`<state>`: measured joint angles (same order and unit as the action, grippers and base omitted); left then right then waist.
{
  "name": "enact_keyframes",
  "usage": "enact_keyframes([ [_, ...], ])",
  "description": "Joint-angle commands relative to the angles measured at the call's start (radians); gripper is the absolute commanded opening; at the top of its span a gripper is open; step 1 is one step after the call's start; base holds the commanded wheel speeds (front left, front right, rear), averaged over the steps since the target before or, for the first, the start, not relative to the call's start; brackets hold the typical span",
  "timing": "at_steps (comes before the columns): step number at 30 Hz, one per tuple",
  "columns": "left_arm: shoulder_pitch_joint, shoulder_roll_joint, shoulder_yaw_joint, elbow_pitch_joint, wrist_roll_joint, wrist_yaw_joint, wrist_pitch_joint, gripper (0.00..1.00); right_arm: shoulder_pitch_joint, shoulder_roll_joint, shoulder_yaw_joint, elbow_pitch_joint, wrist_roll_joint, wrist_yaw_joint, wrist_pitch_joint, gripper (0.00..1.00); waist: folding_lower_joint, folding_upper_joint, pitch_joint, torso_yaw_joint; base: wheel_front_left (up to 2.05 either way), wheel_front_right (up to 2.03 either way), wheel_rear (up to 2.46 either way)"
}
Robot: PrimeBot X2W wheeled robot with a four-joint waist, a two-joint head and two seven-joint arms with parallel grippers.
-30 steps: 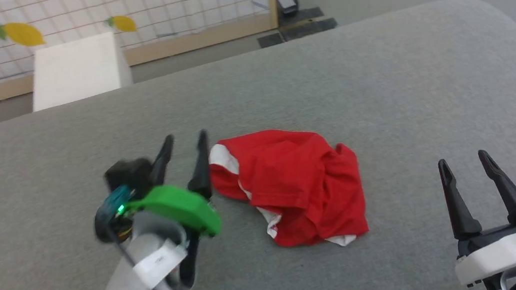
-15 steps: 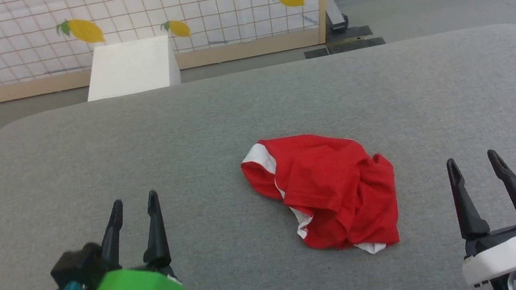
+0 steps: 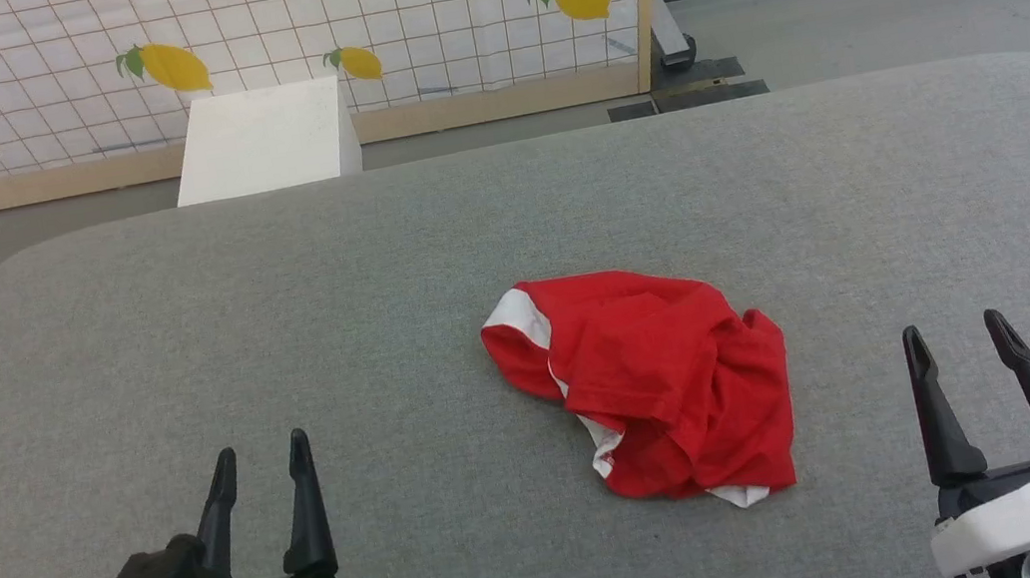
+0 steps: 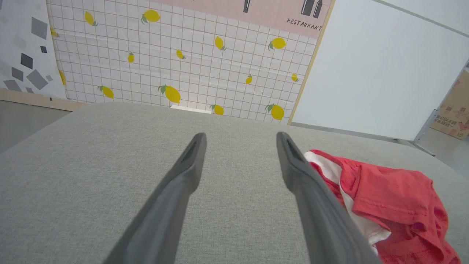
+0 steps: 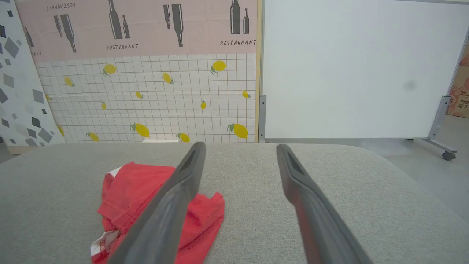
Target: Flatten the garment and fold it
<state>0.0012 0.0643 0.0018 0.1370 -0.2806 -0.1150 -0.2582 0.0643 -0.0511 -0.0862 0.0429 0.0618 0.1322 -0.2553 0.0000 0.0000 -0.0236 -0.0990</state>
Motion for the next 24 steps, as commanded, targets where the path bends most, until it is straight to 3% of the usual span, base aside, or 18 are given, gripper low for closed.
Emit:
enact_keyframes([
  [1, 0.020, -0.005, 0.003, 0.000, 0.008, -0.008, -0.004, 1.00, 0.013, 0.001, 0.001, 0.002, -0.001, -0.002, 0.003, 1.00, 0.0000, 0.0000, 0.000, 0.000, 0.00, 0.00, 0.00],
  [24, 0.019, -0.014, 0.008, 0.003, 0.021, -0.015, -0.004, 1.00, -0.009, 0.001, 0.050, -0.008, -0.028, -0.002, 0.013, 1.00, 0.0000, 0.0000, 0.008, 0.003, 0.00, 0.00, 0.00],
])
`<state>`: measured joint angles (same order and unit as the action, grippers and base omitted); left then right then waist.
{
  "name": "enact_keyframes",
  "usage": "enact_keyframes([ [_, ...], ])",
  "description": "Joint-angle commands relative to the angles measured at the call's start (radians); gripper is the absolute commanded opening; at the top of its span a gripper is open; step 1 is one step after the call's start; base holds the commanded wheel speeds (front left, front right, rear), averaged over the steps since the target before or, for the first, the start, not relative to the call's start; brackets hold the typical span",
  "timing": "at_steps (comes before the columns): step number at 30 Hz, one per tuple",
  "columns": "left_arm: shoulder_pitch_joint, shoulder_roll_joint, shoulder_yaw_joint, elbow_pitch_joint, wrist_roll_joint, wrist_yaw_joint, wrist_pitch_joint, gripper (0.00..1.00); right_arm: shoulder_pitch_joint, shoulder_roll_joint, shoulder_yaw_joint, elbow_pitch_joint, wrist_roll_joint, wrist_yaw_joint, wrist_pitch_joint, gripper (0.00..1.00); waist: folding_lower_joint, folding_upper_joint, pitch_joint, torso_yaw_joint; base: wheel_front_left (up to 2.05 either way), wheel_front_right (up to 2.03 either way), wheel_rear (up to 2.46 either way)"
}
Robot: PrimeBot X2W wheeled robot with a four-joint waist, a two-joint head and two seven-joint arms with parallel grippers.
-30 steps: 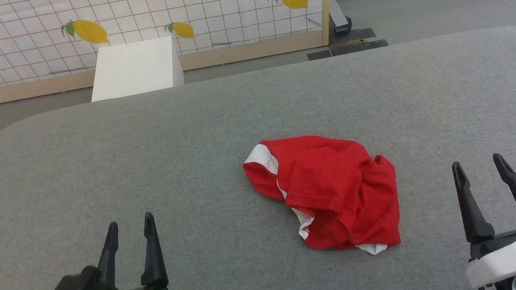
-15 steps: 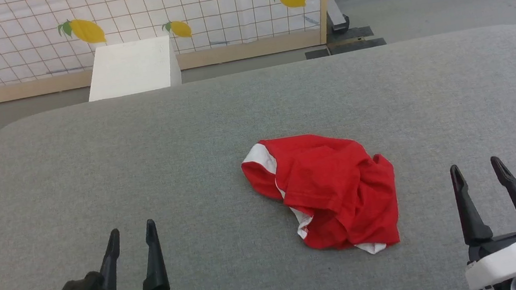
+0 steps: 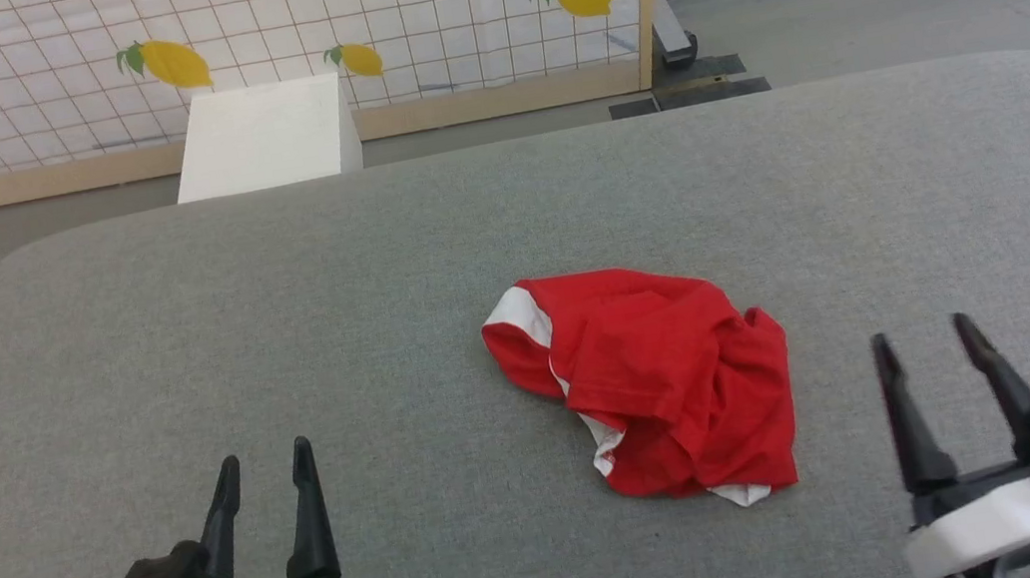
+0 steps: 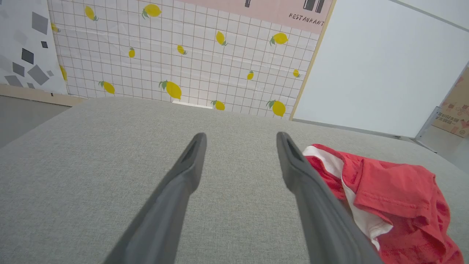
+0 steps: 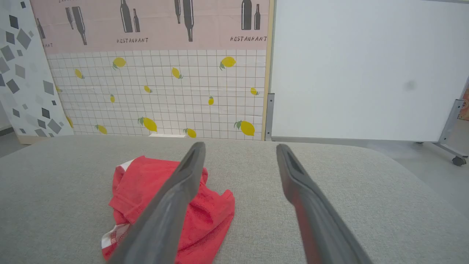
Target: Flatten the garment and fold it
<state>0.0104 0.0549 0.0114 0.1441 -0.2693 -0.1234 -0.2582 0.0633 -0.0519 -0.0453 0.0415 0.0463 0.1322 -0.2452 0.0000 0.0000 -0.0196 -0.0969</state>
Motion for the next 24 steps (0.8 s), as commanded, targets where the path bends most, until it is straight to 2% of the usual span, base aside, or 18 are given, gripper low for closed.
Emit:
enact_keyframes([
  [1, 0.007, -0.004, -0.003, -0.006, 0.008, -0.006, -0.004, 1.00, -0.017, 0.002, 0.024, -0.009, -0.020, -0.002, 0.008, 1.00, 0.0000, 0.0000, 0.008, 0.002, 0.00, 0.00, 0.00],
  [5, -0.008, -0.005, -0.009, -0.012, 0.006, -0.006, -0.004, 1.00, -0.088, 0.002, 0.121, 0.006, -0.059, -0.002, 0.065, 1.00, 0.0000, 0.0000, 0.034, 0.012, 0.00, 0.00, 0.00],
  [7, -0.017, -0.005, -0.011, -0.013, 0.003, -0.007, -0.004, 1.00, -0.134, 0.002, 0.167, 0.044, -0.081, -0.002, 0.131, 1.00, 0.0000, 0.0000, 0.048, 0.020, 0.00, 0.00, 0.00],
  [11, -0.032, -0.005, -0.022, -0.016, 0.003, -0.007, -0.004, 1.00, -0.226, 0.002, 0.246, 0.139, -0.122, -0.002, 0.313, 1.00, 0.0000, 0.0000, 0.076, 0.043, 0.00, 0.00, 0.00],
  [16, -0.047, -0.005, -0.029, -0.013, -0.003, -0.007, -0.004, 1.00, -0.298, 0.002, 0.289, 0.236, -0.166, -0.002, 0.546, 1.00, 0.0000, 0.0000, 0.104, 0.084, 0.00, 0.00, 0.00],
  [24, -0.061, -0.005, -0.034, -0.016, -0.008, -0.007, -0.004, 1.00, -0.333, 0.002, 0.294, 0.264, -0.203, -0.002, 0.655, 1.00, 0.0000, 0.0000, 0.126, 0.126, 0.00, 0.00, 0.00],
])
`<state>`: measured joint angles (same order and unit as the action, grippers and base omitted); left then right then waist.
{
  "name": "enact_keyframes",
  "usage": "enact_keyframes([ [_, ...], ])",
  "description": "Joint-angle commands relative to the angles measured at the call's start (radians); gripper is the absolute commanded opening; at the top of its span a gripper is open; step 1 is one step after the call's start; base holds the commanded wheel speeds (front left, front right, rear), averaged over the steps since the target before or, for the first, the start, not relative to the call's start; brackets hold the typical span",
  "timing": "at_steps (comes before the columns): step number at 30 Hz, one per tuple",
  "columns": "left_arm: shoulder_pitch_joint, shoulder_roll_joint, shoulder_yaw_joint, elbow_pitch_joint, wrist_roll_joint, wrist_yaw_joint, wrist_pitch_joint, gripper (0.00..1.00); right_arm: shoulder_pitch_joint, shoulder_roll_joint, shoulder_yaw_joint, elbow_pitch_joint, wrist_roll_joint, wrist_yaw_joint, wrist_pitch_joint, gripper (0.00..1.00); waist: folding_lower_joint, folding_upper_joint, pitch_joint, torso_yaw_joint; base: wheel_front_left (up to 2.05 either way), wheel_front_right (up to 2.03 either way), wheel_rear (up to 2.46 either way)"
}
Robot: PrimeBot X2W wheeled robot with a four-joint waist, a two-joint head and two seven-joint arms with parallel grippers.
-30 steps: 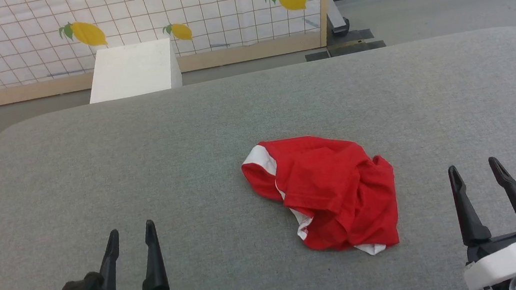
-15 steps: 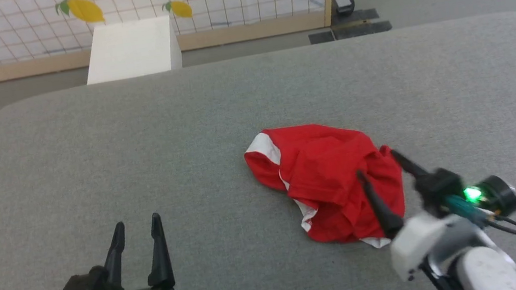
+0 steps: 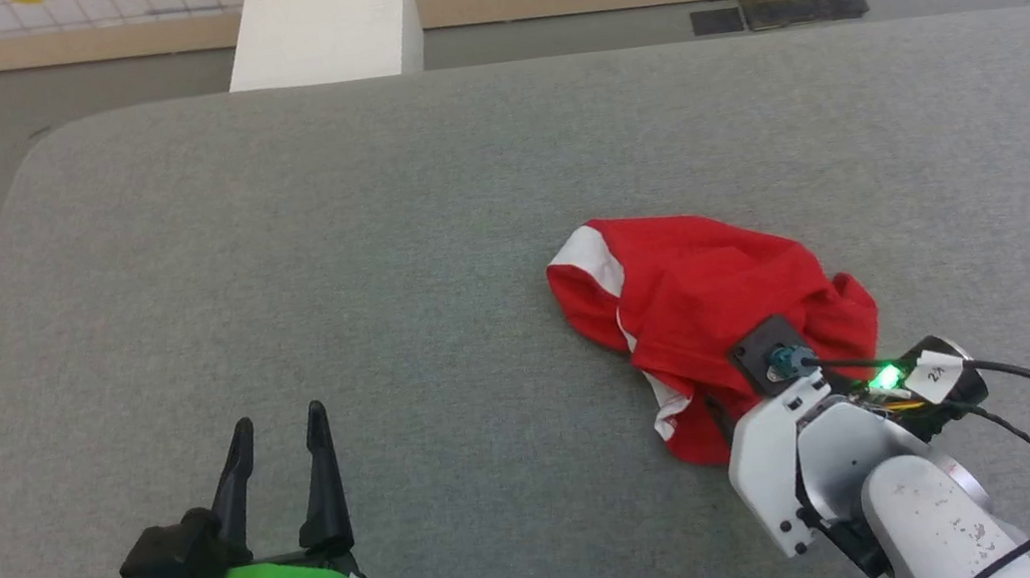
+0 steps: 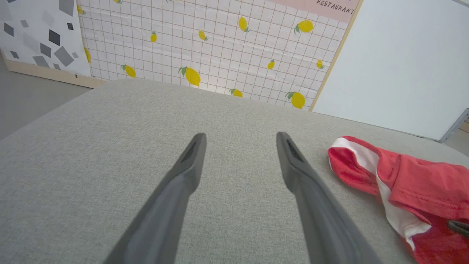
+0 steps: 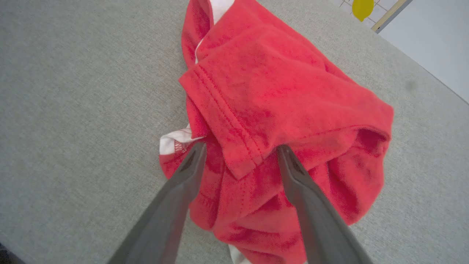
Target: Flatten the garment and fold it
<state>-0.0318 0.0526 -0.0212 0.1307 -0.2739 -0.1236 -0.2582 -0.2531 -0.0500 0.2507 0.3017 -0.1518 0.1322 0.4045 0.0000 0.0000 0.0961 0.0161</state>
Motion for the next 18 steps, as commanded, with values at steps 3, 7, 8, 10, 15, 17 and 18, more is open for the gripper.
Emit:
enact_keyframes([
  [3, -0.018, -0.002, -0.004, -0.003, -0.005, -0.007, -0.004, 1.00, -0.017, 0.000, -0.014, 0.013, -0.011, -0.002, 0.028, 0.36, 0.0000, 0.0000, 0.010, 0.018, 0.00, 0.00, 0.00],
  [7, -0.017, -0.002, -0.008, -0.001, -0.007, -0.007, -0.004, 1.00, -0.021, 0.000, -0.032, 0.004, -0.005, -0.002, 0.005, 0.00, 0.0000, 0.0000, 0.007, 0.019, 0.00, 0.00, 0.00],
  [8, -0.016, -0.002, -0.008, 0.000, -0.008, -0.007, -0.004, 1.00, -0.021, 0.000, -0.039, -0.003, 0.001, -0.002, -0.010, 0.00, 0.0000, 0.0000, 0.005, 0.018, 0.00, 0.00, 0.00],
  [10, -0.013, -0.002, -0.007, 0.001, -0.007, -0.007, -0.004, 1.00, -0.022, 0.000, -0.055, -0.021, 0.020, -0.002, -0.042, 0.00, 0.0000, 0.0000, -0.002, 0.013, 0.00, 0.00, 0.00],
  [15, -0.002, -0.002, -0.003, 0.006, 0.001, -0.007, -0.004, 1.00, -0.002, 0.000, -0.160, -0.113, 0.105, -0.002, -0.144, 0.00, 0.0000, 0.0000, -0.030, -0.007, 0.00, 0.00, 0.00],
  [17, 0.002, -0.002, -0.001, 0.004, 0.004, -0.007, -0.004, 1.00, 0.019, 0.000, -0.240, -0.156, 0.135, -0.002, -0.167, 0.00, 0.0000, 0.0000, -0.040, -0.017, 0.00, 0.00, 0.00],
  [18, 0.003, -0.002, -0.001, 0.003, 0.006, -0.007, -0.004, 1.00, 0.032, 0.000, -0.277, -0.173, 0.139, -0.002, -0.173, 0.00, 0.0000, 0.0000, -0.044, -0.021, 0.00, 0.00, 0.00],
])
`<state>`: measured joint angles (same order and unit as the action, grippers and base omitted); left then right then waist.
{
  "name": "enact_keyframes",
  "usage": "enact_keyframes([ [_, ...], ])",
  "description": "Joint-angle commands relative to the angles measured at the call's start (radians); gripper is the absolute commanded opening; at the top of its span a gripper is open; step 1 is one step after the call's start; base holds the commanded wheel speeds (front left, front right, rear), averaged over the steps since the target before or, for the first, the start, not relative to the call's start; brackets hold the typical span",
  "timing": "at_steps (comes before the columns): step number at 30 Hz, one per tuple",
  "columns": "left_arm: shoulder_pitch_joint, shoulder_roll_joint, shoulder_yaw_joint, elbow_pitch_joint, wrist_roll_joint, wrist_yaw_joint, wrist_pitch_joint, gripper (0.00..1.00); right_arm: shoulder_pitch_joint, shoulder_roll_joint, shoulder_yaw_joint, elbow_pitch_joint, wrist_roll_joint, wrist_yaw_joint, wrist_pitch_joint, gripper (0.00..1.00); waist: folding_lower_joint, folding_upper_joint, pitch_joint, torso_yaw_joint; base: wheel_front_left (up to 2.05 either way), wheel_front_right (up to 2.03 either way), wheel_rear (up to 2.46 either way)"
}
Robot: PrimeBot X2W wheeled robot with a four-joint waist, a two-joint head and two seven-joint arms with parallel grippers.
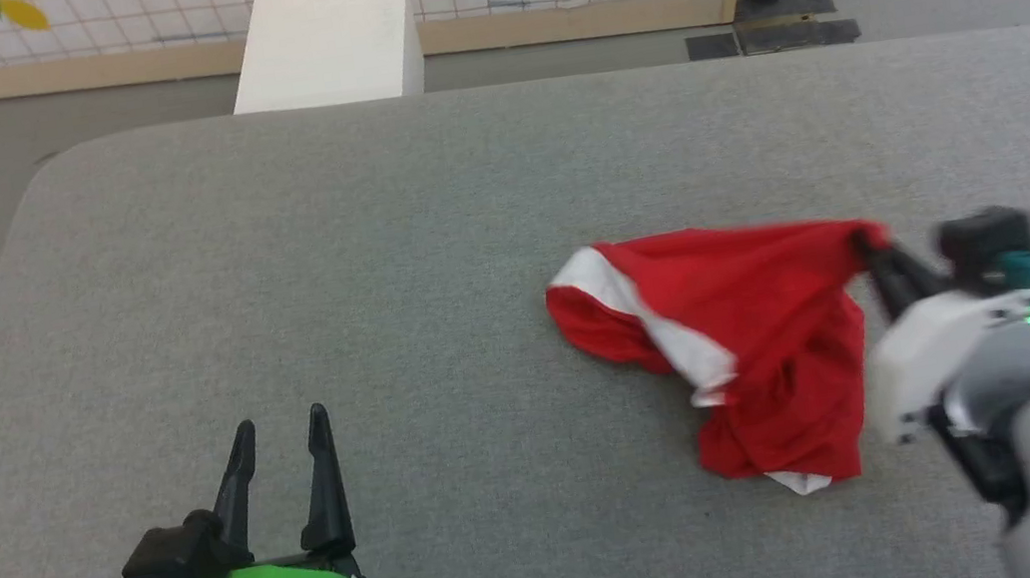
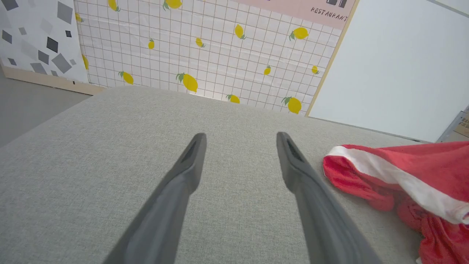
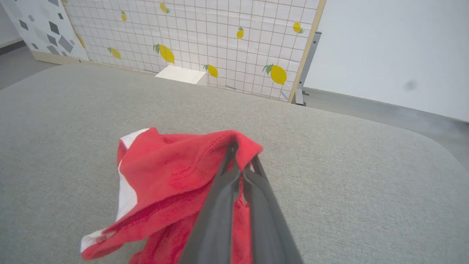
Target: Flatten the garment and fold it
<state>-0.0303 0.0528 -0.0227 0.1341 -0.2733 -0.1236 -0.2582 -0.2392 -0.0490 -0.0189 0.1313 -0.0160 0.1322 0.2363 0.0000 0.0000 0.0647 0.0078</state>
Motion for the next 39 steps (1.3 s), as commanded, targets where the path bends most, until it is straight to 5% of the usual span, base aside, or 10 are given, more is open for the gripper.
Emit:
enact_keyframes([
  [1, 0.004, -0.003, 0.001, -0.001, 0.007, -0.007, -0.004, 1.00, 0.036, -0.001, -0.055, -0.020, 0.012, -0.002, -0.007, 0.00, 0.0000, 0.0000, -0.016, -0.019, 0.00, 0.00, 0.00],
  [12, 0.009, -0.003, -0.007, -0.003, 0.014, -0.007, -0.004, 1.00, 0.195, -0.001, -0.402, 0.037, 0.015, -0.002, 0.109, 0.00, 0.0000, 0.0000, -0.023, -0.060, 0.00, 0.00, 0.00],
  [13, 0.008, -0.003, -0.009, -0.002, 0.015, -0.007, -0.004, 1.00, 0.198, -0.001, -0.408, 0.050, 0.018, -0.002, 0.110, 0.37, 0.0000, 0.0000, -0.021, -0.062, 0.00, 0.00, 0.00],
  [14, 0.007, -0.003, -0.009, -0.002, 0.016, -0.007, -0.004, 1.00, 0.198, -0.001, -0.411, 0.056, 0.021, -0.002, 0.104, 1.00, 0.0000, 0.0000, -0.020, -0.064, 0.00, 0.00, 0.00],
  [21, 0.007, -0.003, -0.011, 0.004, 0.017, -0.007, -0.004, 1.00, 0.200, -0.001, -0.425, 0.011, 0.057, -0.002, -0.116, 1.00, 0.0000, 0.0000, -0.030, -0.076, 0.00, 0.00, 0.00],
  [28, -0.013, -0.003, -0.043, 0.009, 0.001, -0.007, -0.004, 1.00, 0.266, -0.001, -0.285, -0.129, 0.050, -0.002, -0.318, 1.00, 0.0000, 0.0000, -0.037, -0.117, 0.00, 0.00, 0.00],
  [39, -0.314, -0.003, -0.271, 0.200, -0.043, -0.006, 0.067, 1.00, 0.302, -0.001, -0.085, -0.138, 0.078, -0.002, -0.439, 1.00, 0.0000, 0.0000, 0.037, -0.223, 0.00, 0.00, 0.00],
])
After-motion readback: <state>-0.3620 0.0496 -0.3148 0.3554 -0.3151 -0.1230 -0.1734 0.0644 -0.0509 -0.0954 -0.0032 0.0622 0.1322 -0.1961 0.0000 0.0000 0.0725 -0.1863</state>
